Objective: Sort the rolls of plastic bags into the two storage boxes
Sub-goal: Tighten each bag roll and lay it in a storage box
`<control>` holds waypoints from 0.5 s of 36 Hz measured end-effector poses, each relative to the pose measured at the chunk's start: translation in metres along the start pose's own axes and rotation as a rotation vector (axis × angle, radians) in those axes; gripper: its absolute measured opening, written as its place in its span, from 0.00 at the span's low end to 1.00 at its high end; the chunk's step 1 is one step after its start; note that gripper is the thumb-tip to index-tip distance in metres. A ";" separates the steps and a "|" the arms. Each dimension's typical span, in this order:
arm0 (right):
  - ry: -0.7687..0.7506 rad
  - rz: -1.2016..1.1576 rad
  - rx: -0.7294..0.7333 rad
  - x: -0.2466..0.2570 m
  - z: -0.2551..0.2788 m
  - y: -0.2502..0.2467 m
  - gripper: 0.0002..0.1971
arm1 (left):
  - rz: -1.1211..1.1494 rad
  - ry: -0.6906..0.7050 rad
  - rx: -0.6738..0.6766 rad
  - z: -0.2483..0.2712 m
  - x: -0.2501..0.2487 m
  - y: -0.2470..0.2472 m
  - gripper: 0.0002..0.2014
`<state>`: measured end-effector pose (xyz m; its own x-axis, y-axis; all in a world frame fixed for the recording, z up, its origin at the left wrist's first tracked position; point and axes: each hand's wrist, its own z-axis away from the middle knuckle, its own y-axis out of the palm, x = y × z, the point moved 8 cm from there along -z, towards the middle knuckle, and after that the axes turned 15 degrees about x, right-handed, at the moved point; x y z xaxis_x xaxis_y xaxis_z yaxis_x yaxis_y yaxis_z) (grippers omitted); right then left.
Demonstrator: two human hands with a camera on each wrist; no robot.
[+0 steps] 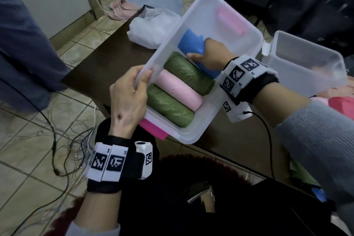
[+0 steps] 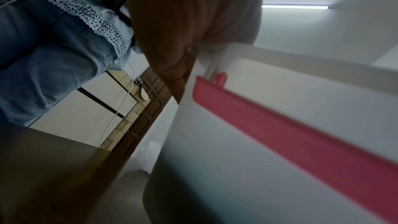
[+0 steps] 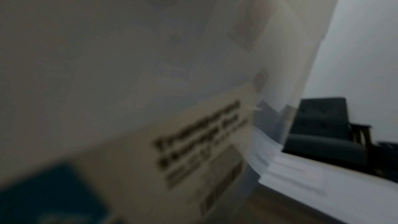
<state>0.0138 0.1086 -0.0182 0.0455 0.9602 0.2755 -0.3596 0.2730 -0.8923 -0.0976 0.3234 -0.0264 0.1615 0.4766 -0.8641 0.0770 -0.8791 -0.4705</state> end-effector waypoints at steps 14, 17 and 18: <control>-0.015 -0.002 0.198 -0.002 0.005 0.007 0.29 | 0.015 0.029 -0.010 0.004 0.001 -0.002 0.13; -0.044 -0.073 0.181 -0.004 0.006 0.005 0.29 | 0.005 0.037 -0.006 0.003 -0.001 -0.001 0.13; -0.050 -0.119 0.147 -0.005 0.006 0.002 0.30 | 0.005 0.041 -0.007 0.003 -0.001 -0.001 0.13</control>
<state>0.0072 0.1039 -0.0198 0.0513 0.9165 0.3967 -0.4872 0.3698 -0.7911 -0.1008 0.3239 -0.0250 0.2017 0.4717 -0.8584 0.0830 -0.8815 -0.4649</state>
